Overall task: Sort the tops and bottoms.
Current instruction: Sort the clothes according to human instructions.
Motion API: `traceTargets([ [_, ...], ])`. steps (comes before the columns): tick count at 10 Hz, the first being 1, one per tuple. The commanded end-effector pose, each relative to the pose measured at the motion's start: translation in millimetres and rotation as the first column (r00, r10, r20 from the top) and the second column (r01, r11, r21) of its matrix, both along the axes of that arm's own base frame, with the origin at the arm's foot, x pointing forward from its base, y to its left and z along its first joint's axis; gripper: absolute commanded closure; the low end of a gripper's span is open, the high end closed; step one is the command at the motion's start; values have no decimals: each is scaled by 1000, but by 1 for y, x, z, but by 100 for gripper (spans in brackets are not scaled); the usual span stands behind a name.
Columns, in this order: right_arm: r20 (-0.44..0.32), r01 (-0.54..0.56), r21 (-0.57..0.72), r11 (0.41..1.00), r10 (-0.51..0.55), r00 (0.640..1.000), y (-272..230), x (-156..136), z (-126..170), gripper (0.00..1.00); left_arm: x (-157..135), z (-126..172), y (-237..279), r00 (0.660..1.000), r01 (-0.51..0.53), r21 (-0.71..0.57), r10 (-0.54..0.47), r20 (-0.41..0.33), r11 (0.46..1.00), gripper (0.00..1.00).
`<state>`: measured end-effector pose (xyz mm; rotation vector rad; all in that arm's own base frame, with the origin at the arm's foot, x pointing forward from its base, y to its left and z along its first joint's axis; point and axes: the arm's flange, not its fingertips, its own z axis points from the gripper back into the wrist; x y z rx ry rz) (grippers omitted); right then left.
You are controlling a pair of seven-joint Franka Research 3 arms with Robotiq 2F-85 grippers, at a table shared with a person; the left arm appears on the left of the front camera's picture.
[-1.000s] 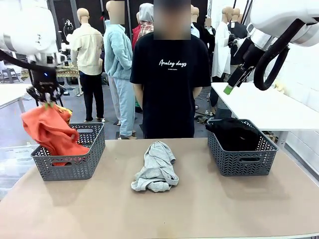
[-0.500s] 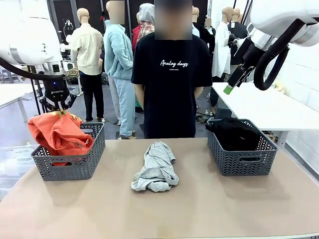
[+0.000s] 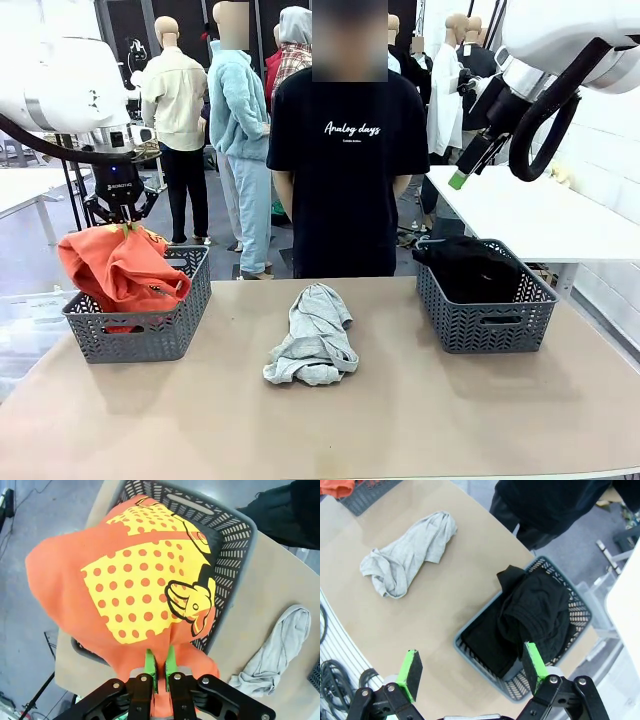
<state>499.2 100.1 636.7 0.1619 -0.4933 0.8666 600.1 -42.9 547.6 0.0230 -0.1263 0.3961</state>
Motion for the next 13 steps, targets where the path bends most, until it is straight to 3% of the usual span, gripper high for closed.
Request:
traceTargets([
  [1,-2,-2,-3,1000,2,1000,1,1,0,0,17,-13,2,986,151,39,-153,73,988,100],
  [3,-2,-2,-3,1000,2,1000,1,1,0,0,43,-36,2,959,261,1,-259,118,965,100],
  [5,-2,-2,-3,1000,2,1000,1,1,0,0,58,-62,5,912,400,34,-402,88,916,100],
  [7,-2,-2,-3,1000,2,1000,1,1,0,0,48,-93,-1,857,515,-7,-515,0,857,100],
  [9,-2,-2,-3,1000,2,1000,1,1,0,0,35,-103,0,859,507,-43,-509,-50,861,100],
  [13,-2,-2,-3,1000,2,1000,1,1,0,0,29,-105,-6,923,370,-139,-381,-60,918,100],
])
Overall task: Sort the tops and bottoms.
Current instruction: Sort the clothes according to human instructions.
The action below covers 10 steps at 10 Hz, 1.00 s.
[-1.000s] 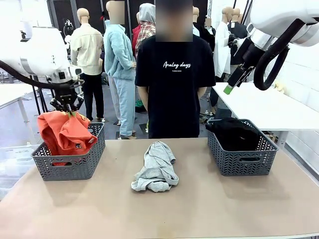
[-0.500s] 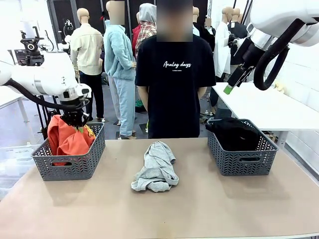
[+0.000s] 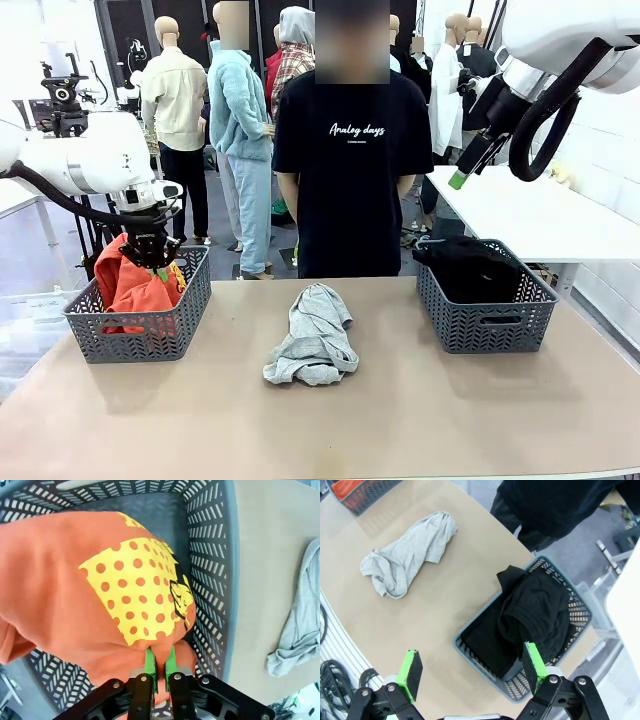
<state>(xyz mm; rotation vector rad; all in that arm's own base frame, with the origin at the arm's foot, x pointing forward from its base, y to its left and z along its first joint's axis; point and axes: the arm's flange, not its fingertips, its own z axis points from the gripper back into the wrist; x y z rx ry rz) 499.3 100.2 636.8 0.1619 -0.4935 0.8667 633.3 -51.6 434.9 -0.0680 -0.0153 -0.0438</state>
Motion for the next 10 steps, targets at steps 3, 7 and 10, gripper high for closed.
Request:
traceTargets([
  [3,-3,-2,-3,1000,2,1000,1,1,0,0,-3,12,7,997,-70,-28,70,18,997,66],
  [7,-3,-2,-3,1000,2,1000,1,1,0,0,-4,13,8,996,-84,-14,84,31,996,0],
  [10,-3,-2,-3,1000,2,1000,1,1,0,0,-5,17,8,995,-96,3,96,38,995,0],
])
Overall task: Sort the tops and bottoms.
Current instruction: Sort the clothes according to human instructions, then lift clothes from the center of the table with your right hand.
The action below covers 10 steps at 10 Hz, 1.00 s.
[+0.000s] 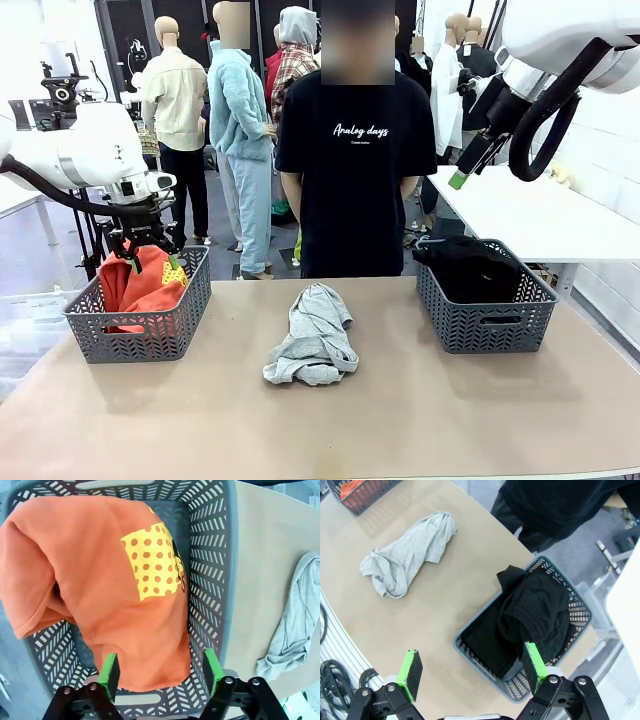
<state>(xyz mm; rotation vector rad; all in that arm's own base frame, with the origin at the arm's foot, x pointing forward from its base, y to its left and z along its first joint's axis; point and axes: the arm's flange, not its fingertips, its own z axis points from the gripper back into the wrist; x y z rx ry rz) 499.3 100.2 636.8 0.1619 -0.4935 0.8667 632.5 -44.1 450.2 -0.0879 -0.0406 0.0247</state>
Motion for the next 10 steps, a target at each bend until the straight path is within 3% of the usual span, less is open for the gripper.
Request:
traceTargets([
  [1,-3,-2,-3,1000,2,1000,1,1,0,0,0,-1,0,1000,4,-3,-4,-1,1000,0],
  [10,-3,-2,-3,1000,2,1000,1,1,0,0,0,-1,0,1000,4,-3,-4,-1,1000,0],
])
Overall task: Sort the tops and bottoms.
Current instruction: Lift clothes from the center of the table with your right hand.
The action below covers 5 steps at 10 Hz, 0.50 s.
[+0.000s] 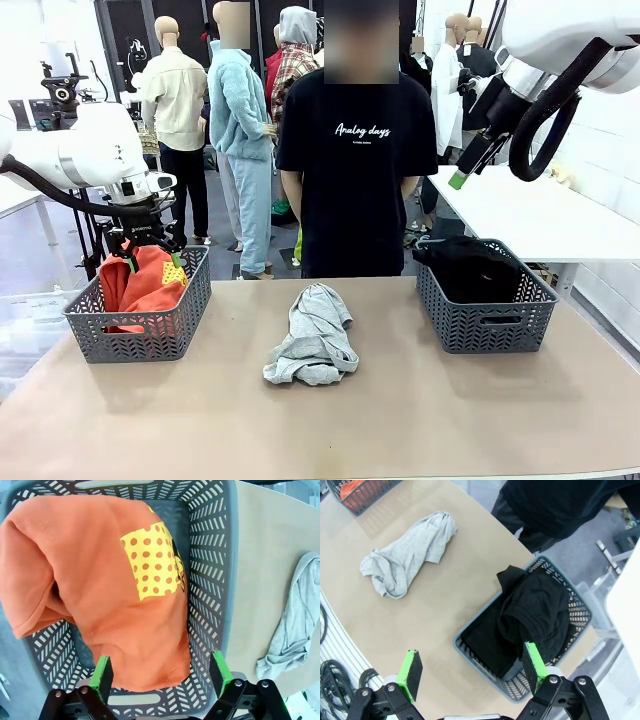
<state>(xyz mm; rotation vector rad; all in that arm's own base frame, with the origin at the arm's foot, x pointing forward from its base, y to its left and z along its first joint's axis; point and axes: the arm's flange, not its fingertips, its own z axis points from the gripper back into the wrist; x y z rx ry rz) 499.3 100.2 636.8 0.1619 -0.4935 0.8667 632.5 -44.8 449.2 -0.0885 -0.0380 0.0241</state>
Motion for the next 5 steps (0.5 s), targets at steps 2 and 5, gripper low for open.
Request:
traceTargets([
  [2,-3,-2,-3,1000,2,1000,1,1,0,0,0,0,0,1000,3,-2,-3,1,1000,0],
  [5,-3,-2,-3,1000,2,1000,1,1,0,0,0,0,0,1000,3,-2,-3,1,1000,0],
])
